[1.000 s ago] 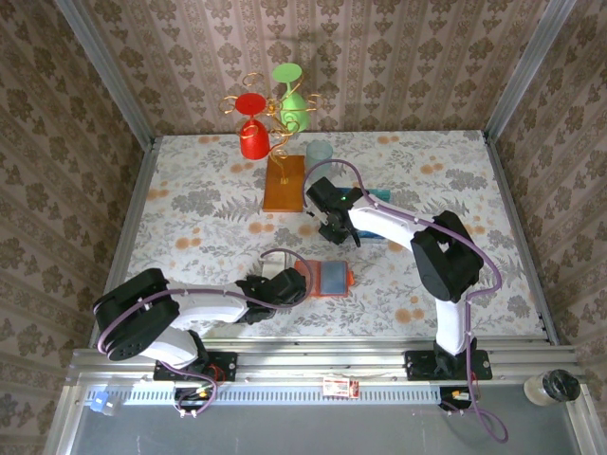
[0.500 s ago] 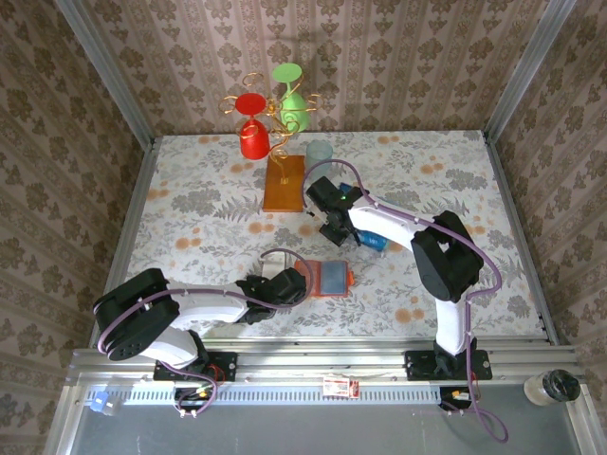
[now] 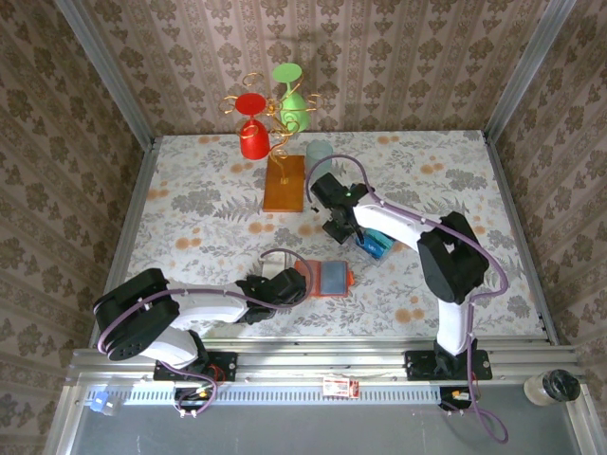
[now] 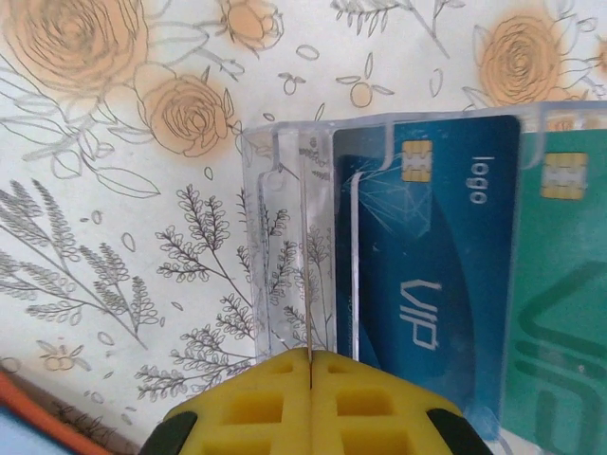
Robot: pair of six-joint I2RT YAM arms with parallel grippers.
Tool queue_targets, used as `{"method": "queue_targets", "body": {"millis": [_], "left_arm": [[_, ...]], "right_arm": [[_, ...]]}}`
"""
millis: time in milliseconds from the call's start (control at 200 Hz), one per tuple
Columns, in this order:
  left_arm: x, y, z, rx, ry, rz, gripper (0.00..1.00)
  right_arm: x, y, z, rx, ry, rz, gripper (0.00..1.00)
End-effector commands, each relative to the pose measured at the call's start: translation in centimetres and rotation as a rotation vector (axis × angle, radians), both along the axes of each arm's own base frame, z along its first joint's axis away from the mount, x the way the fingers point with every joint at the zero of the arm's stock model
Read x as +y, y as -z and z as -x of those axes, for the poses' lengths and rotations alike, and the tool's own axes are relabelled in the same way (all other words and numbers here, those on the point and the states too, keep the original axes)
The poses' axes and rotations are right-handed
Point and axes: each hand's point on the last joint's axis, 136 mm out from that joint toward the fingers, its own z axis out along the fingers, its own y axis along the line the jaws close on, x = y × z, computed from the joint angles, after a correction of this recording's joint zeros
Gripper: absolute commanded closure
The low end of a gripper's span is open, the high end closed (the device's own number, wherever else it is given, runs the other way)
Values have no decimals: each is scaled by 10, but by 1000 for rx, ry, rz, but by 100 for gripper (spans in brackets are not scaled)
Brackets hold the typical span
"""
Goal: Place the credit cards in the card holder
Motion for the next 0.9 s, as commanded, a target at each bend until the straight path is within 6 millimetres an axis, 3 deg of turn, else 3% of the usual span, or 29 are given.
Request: {"method": "queue_targets", "body": {"millis": [0,120,250,590,895], "left_arm": [[5,1,0,-4,-1,-17,0],[7,1,0,-6,-6,-16,0],[8,-2,0,-14,-10,-18,0],[12,-6,0,-23,-16,-20,0],[14,-5,2,-22,-18,-24,0]], "right_arm": [[15,-55,-2,-63,21,-158,100],[30,-76,10,-41,45,-304,100],[41,-78,30,25,120,-466,100],[51,-49,85,217,352,-818,100],[55,-14,106,332,453,-917,100]]}}
